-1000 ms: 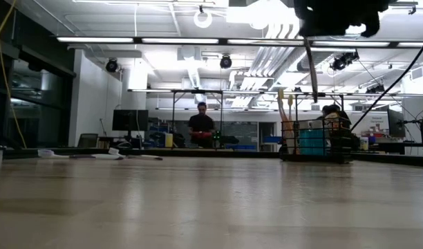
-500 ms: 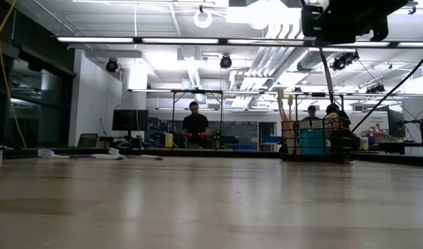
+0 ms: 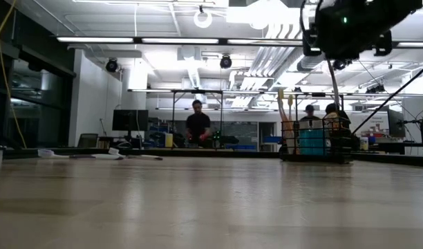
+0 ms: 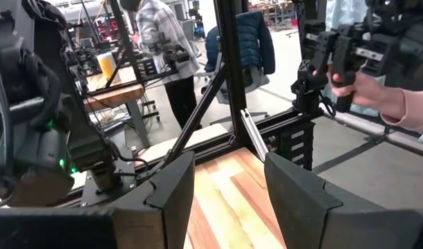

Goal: Pick & Place toothbrushing station
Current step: Put the bottom right purple toothbrush into the right of the black mesh organizer

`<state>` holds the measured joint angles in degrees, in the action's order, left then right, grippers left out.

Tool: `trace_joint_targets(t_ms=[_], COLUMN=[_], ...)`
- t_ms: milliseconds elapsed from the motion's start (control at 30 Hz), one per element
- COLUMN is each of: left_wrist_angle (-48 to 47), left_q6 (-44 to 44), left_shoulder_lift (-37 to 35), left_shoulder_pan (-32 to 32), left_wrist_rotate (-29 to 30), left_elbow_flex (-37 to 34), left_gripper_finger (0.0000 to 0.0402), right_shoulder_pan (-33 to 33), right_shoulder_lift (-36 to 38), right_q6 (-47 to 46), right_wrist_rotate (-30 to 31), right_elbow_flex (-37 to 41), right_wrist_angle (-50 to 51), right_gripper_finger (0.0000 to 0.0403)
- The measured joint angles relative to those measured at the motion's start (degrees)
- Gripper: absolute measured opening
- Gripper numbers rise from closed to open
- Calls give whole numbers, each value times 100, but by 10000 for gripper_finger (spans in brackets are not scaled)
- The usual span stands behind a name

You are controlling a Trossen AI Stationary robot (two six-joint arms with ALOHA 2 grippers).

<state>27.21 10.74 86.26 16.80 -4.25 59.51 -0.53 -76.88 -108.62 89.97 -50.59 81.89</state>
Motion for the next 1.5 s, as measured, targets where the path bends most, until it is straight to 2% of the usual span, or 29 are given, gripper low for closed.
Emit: trace_joint_targets(t_ms=[133, 367, 1000, 1500], left_wrist_angle=[-58, -183, -198, -194], left_q6=[0, 0, 0, -2], left_shoulder_lift=[0, 0, 0, 0], left_shoulder_pan=[0, -34, -103, 33], left_wrist_rotate=[-2, -1, 0, 0], left_elbow_flex=[0, 0, 0, 0], left_gripper_finger=[171, 171, 171, 171], right_shoulder_pan=[138, 302, 376, 551], right_shoulder_lift=[0, -2, -40, -778], right_q6=[-444, -474, -365, -367], right_wrist_rotate=[-3, -1, 4, -74], right_elbow_flex=[343, 673, 763, 761], right_wrist_angle=[-114, -483, -822, -1380], right_gripper_finger=[11, 11, 11, 11])
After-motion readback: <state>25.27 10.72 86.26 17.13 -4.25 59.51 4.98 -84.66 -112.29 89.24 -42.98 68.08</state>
